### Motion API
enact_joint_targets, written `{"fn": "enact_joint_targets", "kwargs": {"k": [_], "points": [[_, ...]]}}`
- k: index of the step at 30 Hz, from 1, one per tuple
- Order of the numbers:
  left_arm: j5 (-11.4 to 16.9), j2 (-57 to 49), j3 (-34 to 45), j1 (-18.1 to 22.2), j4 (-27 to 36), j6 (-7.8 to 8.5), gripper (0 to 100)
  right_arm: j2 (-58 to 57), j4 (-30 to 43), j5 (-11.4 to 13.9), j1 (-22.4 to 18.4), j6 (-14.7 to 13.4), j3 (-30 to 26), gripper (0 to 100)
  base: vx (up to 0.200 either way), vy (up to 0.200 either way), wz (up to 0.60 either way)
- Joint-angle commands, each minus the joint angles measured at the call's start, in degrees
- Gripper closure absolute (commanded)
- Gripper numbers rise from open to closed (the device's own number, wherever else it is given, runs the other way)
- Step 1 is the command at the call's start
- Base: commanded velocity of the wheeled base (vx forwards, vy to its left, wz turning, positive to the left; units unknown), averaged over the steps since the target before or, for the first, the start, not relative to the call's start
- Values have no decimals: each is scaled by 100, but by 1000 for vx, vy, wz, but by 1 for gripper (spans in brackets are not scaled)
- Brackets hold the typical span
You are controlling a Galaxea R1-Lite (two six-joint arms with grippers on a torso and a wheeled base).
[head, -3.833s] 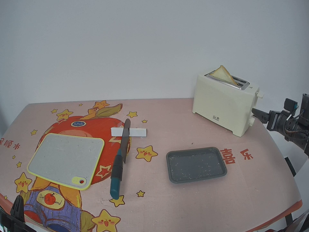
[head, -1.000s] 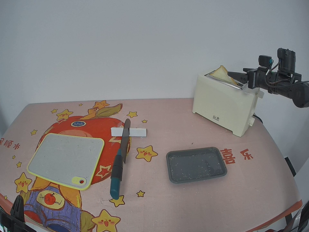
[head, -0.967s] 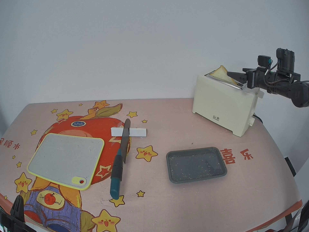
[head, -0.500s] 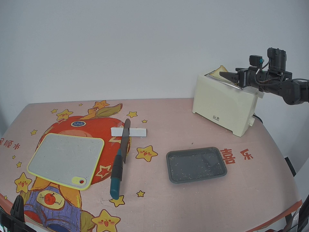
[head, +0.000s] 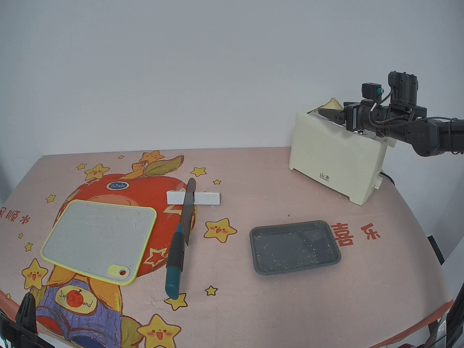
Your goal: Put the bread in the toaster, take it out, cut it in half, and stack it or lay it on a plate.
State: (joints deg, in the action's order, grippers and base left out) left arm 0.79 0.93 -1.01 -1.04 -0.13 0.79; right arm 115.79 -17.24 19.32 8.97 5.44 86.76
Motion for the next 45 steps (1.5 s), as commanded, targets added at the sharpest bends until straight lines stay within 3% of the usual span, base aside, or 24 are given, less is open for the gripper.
{"fn": "enact_joint_targets", "kwargs": {"k": [1,23,24,45], "points": [[0,-5,101,-2,-4,0,100,5,10,1,-27,10,-36,0,0,0,0],[0,-5,101,-2,-4,0,100,-3,-8,-7,-124,159,-247,0,0,0,0],[0,-14,101,-2,5,0,100,-3,-8,-7,-124,177,-247,100,0,0,0],[0,-5,101,7,-4,0,100,-47,-25,-78,-115,186,-186,100,0,0,0]]}}
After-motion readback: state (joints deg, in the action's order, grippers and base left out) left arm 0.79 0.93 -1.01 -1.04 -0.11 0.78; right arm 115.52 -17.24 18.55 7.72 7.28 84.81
